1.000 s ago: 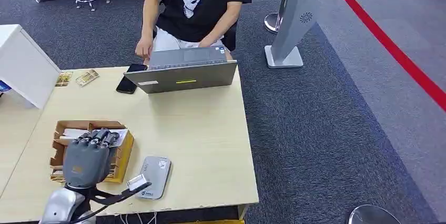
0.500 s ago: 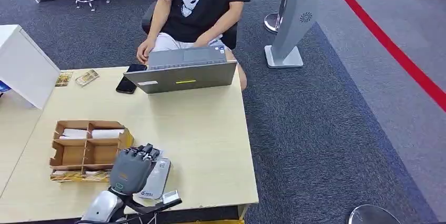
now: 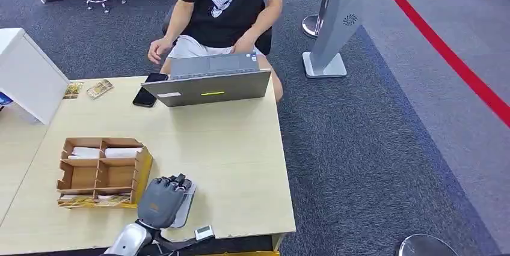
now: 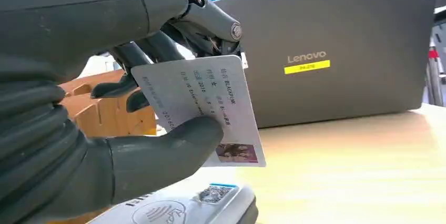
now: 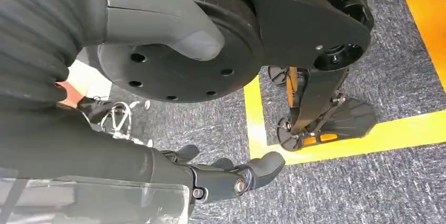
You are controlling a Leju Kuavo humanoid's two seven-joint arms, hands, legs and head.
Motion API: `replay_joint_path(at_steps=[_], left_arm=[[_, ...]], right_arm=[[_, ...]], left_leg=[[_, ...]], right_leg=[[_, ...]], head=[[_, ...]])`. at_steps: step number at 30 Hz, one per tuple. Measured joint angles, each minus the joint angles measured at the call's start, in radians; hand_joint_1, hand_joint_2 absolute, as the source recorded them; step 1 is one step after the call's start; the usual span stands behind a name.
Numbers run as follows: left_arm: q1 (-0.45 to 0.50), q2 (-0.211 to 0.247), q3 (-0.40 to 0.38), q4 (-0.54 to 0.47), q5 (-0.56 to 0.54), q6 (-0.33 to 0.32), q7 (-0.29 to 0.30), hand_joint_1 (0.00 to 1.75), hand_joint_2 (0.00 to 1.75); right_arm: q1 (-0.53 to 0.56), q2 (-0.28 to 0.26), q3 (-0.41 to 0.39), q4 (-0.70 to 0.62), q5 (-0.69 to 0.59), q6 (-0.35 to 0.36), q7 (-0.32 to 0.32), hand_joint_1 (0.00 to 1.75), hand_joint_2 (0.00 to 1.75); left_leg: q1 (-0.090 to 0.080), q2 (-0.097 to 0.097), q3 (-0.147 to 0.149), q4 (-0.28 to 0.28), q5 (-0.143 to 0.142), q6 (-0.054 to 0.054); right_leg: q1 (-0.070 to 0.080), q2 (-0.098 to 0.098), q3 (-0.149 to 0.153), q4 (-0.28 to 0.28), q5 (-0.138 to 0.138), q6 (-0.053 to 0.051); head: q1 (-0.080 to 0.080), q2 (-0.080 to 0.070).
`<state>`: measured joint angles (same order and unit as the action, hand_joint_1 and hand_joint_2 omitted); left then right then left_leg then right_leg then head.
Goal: Pass the card to the sensor for recognition and then transmit it.
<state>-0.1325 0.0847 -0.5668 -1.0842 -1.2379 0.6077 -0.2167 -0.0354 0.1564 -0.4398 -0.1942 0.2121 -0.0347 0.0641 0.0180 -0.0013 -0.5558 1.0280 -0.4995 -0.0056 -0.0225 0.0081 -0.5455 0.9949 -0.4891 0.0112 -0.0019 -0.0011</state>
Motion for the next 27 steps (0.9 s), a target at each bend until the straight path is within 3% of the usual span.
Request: replay_joint_path(at_steps=[17, 27], left_arm=[[-0.036, 0.02, -0.015, 0.019, -0.018, -0.009, 0.032, 1.75, 1.75], [-0.193, 0.121, 0.001, -0.079, 0.021, -0.041, 0.064, 1.75, 1.75]], right_arm=[[0.0, 0.0, -0.001, 0.0, 0.001, 0.005, -0.003, 0.0, 1.75], [0.0, 0.0, -0.006, 0.0, 0.02, 0.015, -0.01, 0.0, 1.75]], left_leg=[[0.0, 0.0, 0.0, 0.0, 0.0, 0.0], [0.001, -0.001, 0.0, 0.0, 0.002, -0.002]], right_leg=[[0.0, 0.0, 0.0, 0.0, 0.0, 0.0], [0.001, 0.0, 0.0, 0.001, 0.001, -0.001]], head=[[0.0, 0.0], [0.0, 0.0]])
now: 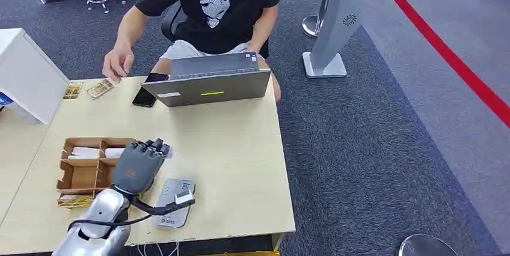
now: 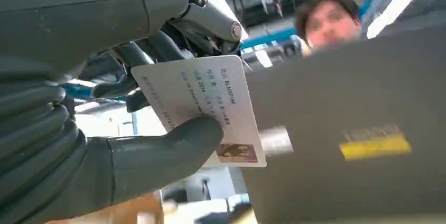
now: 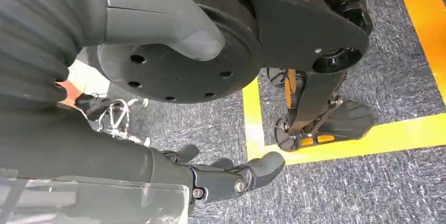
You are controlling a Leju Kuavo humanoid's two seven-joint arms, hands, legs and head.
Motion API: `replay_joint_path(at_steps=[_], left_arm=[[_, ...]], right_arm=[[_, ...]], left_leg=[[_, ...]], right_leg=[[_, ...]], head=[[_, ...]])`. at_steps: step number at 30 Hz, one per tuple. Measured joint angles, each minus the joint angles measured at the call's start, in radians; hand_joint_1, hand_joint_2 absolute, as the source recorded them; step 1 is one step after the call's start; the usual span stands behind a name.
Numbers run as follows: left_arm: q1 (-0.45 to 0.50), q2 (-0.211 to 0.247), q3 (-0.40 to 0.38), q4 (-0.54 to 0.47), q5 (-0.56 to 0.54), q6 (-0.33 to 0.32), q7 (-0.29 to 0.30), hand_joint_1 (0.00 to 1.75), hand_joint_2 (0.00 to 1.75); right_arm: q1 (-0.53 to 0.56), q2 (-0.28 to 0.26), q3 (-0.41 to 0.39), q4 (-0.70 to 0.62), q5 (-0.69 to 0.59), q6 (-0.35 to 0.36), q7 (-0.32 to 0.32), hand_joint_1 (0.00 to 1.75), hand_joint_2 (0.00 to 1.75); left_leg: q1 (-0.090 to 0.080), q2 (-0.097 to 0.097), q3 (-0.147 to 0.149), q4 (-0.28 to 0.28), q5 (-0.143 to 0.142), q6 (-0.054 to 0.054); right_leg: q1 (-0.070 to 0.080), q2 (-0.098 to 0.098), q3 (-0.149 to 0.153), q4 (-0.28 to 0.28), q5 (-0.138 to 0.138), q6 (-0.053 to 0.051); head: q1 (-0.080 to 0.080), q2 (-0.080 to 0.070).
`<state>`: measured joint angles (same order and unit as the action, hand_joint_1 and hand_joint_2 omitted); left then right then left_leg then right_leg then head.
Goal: Pass the card to the sensor for recognition and then transmit it.
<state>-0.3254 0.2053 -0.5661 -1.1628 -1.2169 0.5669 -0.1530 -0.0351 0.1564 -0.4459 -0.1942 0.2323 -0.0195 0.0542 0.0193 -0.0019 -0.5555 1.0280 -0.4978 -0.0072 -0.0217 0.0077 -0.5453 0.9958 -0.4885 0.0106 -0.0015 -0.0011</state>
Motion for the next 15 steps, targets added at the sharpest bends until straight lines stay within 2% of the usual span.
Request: replay_joint_path(at_steps=[5, 15], left_arm=[[-0.102, 0.056, 0.056, -0.045, 0.032, -0.046, 0.001, 1.75, 1.75], [-0.158, 0.113, 0.14, -0.024, 0.055, -0.027, -0.009, 1.75, 1.75]], right_arm=[[0.0, 0.0, 0.0, 0.0, 0.013, 0.001, 0.002, 0.0, 1.75], [-0.004, 0.0, 0.0, 0.0, 0.032, 0.003, 0.011, 0.0, 1.75]], left_leg=[[0.0, 0.001, 0.0, 0.0, 0.0, 0.0], [0.0, 0.001, 0.0, 0.0, 0.0, 0.0]], right_leg=[[0.0, 0.001, 0.0, 0.0, 0.0, 0.0], [0.0, 0.001, 0.0, 0.0, 0.0, 0.0]], head=[[-0.001, 0.0], [0.0, 0.0]])
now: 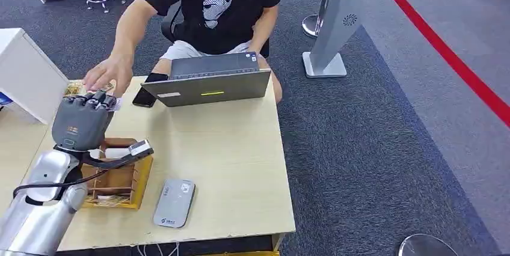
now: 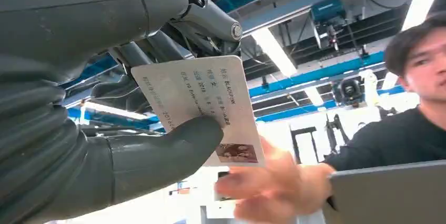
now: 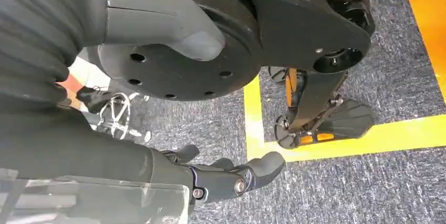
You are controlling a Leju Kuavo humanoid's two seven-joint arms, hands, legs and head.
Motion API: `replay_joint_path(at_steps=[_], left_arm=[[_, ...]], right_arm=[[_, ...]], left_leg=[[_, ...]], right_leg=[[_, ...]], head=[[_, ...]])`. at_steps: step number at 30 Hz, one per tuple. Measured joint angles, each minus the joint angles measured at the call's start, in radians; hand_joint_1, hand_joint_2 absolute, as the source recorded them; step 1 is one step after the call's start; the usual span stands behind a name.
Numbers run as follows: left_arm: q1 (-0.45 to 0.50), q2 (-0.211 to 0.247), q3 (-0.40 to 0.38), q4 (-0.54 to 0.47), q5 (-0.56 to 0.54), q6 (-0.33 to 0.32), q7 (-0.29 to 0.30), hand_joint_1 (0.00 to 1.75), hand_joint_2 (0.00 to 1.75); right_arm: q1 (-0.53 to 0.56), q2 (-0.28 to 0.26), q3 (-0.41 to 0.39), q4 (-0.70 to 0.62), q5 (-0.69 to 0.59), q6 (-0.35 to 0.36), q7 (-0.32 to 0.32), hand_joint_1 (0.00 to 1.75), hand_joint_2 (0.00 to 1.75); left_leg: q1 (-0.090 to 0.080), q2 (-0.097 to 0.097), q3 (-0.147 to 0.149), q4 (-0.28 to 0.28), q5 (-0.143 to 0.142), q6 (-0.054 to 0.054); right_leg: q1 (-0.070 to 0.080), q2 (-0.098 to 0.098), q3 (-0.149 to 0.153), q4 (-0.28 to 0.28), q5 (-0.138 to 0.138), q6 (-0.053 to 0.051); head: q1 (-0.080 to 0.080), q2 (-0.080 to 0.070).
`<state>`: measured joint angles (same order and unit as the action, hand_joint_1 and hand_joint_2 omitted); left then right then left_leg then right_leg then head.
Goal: Pass the card to the sensor for recognition and then transmit it.
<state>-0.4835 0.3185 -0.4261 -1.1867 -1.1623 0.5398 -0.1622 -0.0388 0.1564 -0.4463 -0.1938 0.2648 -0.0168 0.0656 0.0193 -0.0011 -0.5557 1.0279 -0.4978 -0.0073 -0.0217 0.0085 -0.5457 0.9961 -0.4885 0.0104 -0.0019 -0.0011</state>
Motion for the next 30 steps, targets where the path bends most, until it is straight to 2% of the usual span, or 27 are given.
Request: replay_joint_path(at_steps=[3, 4, 5, 6, 7, 12, 17, 24, 30], left_arm=[[-0.001, 0.01, 0.018, 0.019, 0.008, 0.009, -0.005, 1.75, 1.75], [-0.001, 0.011, 0.022, 0.022, 0.008, 0.009, -0.005, 1.59, 1.75], [-0.001, 0.013, 0.027, 0.028, 0.008, 0.01, -0.005, 0.54, 1.75], [-0.001, 0.014, 0.031, 0.032, 0.011, 0.011, -0.005, 0.54, 1.75], [0.0, 0.016, 0.034, 0.034, 0.015, 0.011, -0.005, 0.03, 1.75], [0.04, 0.016, 0.062, 0.033, 0.046, 0.011, -0.025, 0.0, 1.75], [0.113, 0.016, 0.079, -0.04, 0.068, 0.016, -0.043, 0.0, 1.75], [0.161, 0.016, 0.096, -0.1, 0.066, 0.017, -0.047, 0.0, 1.75], [0.279, 0.029, 0.11, -0.277, 0.038, 0.043, -0.077, 0.0, 1.75]], right_arm=[[-0.001, 0.0, 0.0, 0.0, 0.002, 0.0, 0.0, 0.0, 1.75], [-0.001, 0.0, 0.0, 0.0, 0.002, 0.0, 0.0, 0.0, 1.75], [-0.002, 0.0, 0.0, 0.0, 0.002, 0.0, 0.0, 0.0, 1.75], [-0.002, 0.0, 0.0, 0.0, 0.002, 0.0, 0.0, 0.0, 1.75], [-0.002, 0.0, 0.0, 0.0, 0.002, 0.0, 0.0, 0.0, 1.75], [-0.002, 0.0, -0.003, 0.0, 0.0, -0.002, 0.0, 0.0, 1.75], [-0.001, 0.0, -0.011, 0.0, -0.001, -0.003, 0.003, 0.0, 1.75], [-0.001, 0.0, -0.019, 0.0, -0.002, -0.003, 0.003, 0.0, 1.75], [0.002, 0.0, -0.029, 0.0, -0.005, -0.006, -0.002, 0.0, 1.75]], left_leg=[[0.0, 0.0, 0.0, 0.0, 0.0, 0.0], [0.0, 0.0, 0.0, 0.0, 0.0, 0.0], [0.0, 0.0, 0.0, 0.0, 0.0, 0.0], [0.0, 0.0, 0.0, 0.0, 0.0, 0.0], [0.0, 0.0, 0.0, 0.0, 0.0, 0.0], [0.0, 0.0, 0.0, 0.0, 0.0, 0.0], [0.0, 0.0, 0.0, 0.0, 0.0, 0.0], [0.0, 0.0, 0.0, 0.0, 0.0, 0.0], [0.0, 0.0, -0.001, 0.0, -0.001, 0.0]], right_leg=[[0.0, 0.0, 0.0, 0.0, 0.0, 0.0], [0.0, 0.0, 0.0, 0.0, 0.0, 0.0], [0.0, 0.0, 0.0, 0.0, 0.0, 0.0], [0.0, 0.0, 0.0, 0.0, 0.0, 0.0], [0.0, 0.0, 0.0, 0.0, 0.0, 0.0], [0.0, 0.0, 0.0, 0.0, 0.0, 0.0], [0.0, 0.0, 0.0, 0.0, 0.0, 0.0], [0.0, 0.0, 0.0, 0.0, 0.0, 0.0], [0.0, 0.0, 0.0, 0.0, 0.0, 0.0]], head=[[0.0, 0.0], [0.0, 0.0], [0.0, 0.0], [0.0, 0.0], [0.0, 0.0], [0.0, 0.0], [0.0, 0.0], [0.0, 0.0], [0.0, 0.0]])
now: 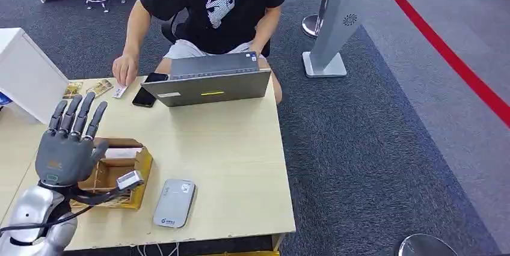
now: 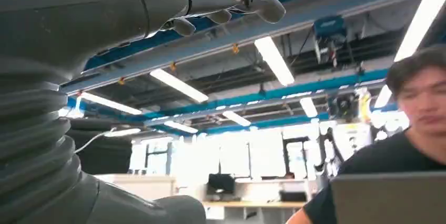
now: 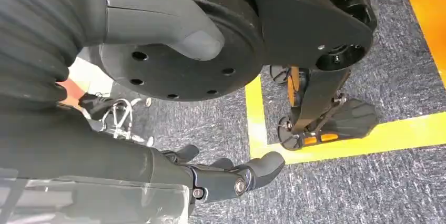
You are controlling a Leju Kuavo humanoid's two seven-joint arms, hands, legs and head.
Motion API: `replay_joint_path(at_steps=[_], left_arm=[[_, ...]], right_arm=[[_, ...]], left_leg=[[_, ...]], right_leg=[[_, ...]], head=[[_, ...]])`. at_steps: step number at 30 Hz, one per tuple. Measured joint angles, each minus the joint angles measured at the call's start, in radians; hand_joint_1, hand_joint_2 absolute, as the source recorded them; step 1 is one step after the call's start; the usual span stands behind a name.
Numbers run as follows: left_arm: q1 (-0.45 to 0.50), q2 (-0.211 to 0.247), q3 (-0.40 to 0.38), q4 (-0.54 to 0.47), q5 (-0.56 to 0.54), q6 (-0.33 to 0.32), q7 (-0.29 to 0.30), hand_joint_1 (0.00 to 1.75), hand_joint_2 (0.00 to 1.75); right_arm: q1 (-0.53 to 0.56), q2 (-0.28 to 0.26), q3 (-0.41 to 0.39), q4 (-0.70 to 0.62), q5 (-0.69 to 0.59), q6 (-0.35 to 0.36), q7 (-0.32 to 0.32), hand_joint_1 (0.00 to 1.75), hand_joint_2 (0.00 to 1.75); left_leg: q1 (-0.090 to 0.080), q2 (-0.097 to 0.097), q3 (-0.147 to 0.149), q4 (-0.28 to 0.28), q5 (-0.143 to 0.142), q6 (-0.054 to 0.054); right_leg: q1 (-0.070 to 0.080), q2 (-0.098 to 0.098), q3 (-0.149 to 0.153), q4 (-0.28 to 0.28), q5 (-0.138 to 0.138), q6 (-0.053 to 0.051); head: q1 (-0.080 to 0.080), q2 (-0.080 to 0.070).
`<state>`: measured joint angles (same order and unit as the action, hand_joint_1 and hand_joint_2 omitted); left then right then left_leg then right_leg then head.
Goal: Pass the card to the sensor for recognition and then transmit it.
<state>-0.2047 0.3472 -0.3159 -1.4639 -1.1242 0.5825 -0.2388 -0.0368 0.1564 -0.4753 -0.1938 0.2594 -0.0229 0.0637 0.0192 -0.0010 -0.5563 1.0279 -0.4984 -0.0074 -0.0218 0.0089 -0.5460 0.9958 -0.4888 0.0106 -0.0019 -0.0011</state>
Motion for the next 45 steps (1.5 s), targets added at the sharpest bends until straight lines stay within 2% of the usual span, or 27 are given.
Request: replay_joint_path(at_steps=[4, 8, 12, 15, 17, 20, 22, 29, 36, 45], left_arm=[[0.11, 0.008, 0.0, -0.154, -0.043, 0.02, -0.033, 0.0, 1.75], [0.208, 0.008, -0.023, -0.245, -0.034, 0.002, -0.065, 0.0, 1.75], [0.288, 0.013, -0.074, -0.262, -0.077, 0.011, -0.069, 0.0, 1.75], [0.321, 0.022, -0.099, -0.259, -0.094, 0.013, -0.051, 0.0, 1.75], [0.326, 0.029, -0.114, -0.244, -0.105, 0.018, -0.031, 0.0, 1.75], [0.331, 0.05, -0.126, -0.192, -0.16, 0.047, 0.032, 0.0, 1.75], [0.33, 0.066, -0.126, -0.147, -0.155, 0.071, 0.056, 0.0, 1.75], [0.323, 0.092, -0.124, -0.037, -0.122, 0.088, 0.087, 0.0, 1.75], [0.294, 0.095, -0.06, 0.087, -0.062, 0.105, 0.062, 0.0, 1.75], [0.285, 0.082, 0.041, 0.134, -0.048, 0.106, 0.032, 0.0, 1.75]], right_arm=[[0.002, 0.001, -0.016, 0.002, -0.011, -0.011, -0.001, 0.0, 1.75], [0.003, 0.003, -0.031, 0.002, -0.019, -0.012, -0.009, 0.0, 1.75], [0.003, 0.006, -0.043, 0.003, -0.018, -0.013, -0.011, 0.0, 1.75], [0.003, 0.006, -0.05, 0.004, -0.016, -0.013, -0.011, 0.0, 1.75], [0.003, 0.006, -0.051, 0.004, -0.011, -0.013, -0.01, 0.0, 1.75], [0.003, 0.006, -0.056, 0.004, -0.007, -0.012, -0.01, 0.0, 1.75], [0.003, 0.006, -0.056, 0.004, 0.002, -0.012, -0.009, 0.0, 1.75], [0.003, 0.006, -0.057, 0.004, 0.013, -0.012, -0.002, 0.0, 1.75], [0.003, 0.006, -0.057, 0.004, 0.024, -0.011, -0.001, 0.0, 1.75], [0.003, 0.006, -0.064, 0.004, 0.027, -0.011, -0.002, 0.0, 1.75]], left_leg=[[0.0, 0.0, 0.0, 0.0, -0.001, 0.001], [0.0, 0.0, -0.001, 0.0, -0.001, 0.001], [0.0, 0.0, 0.0, 0.0, -0.001, 0.001], [0.0, 0.0, 0.0, 0.0, -0.001, 0.001], [0.0, 0.0, 0.0, 0.0, -0.001, 0.001], [0.0, 0.0, 0.0, 0.0, -0.001, 0.001], [0.0, 0.0, 0.0, 0.0, -0.001, 0.001], [0.0, 0.0, 0.0, 0.0, -0.001, 0.001], [0.0, 0.0, 0.0, 0.0, 0.0, 0.001], [0.0, 0.0, 0.0, 0.0, 0.0, 0.001]], right_leg=[[0.0, 0.0, 0.0, 0.0, -0.001, 0.001], [0.0, 0.0, -0.001, -0.001, -0.001, 0.001], [0.0, 0.0, 0.0, -0.001, -0.001, 0.001], [0.0, -0.001, 0.0, -0.001, -0.001, 0.001], [0.0, -0.001, 0.0, -0.001, -0.001, 0.001], [0.0, -0.001, 0.0, 0.0, -0.001, 0.001], [0.0, -0.001, 0.0, 0.0, -0.001, 0.001], [0.0, -0.001, 0.0, 0.0, -0.001, 0.001], [0.0, -0.001, 0.0, 0.0, -0.001, 0.001], [0.0, -0.001, 0.0, 0.0, -0.001, 0.001]], head=[[0.0, 0.0], [0.0, 0.0], [0.0, 0.0], [0.0, 0.0], [0.0, 0.0], [0.0, 0.0], [0.0, 0.0], [0.0, 0.0], [0.0, 0.0], [0.0, 0.0]])
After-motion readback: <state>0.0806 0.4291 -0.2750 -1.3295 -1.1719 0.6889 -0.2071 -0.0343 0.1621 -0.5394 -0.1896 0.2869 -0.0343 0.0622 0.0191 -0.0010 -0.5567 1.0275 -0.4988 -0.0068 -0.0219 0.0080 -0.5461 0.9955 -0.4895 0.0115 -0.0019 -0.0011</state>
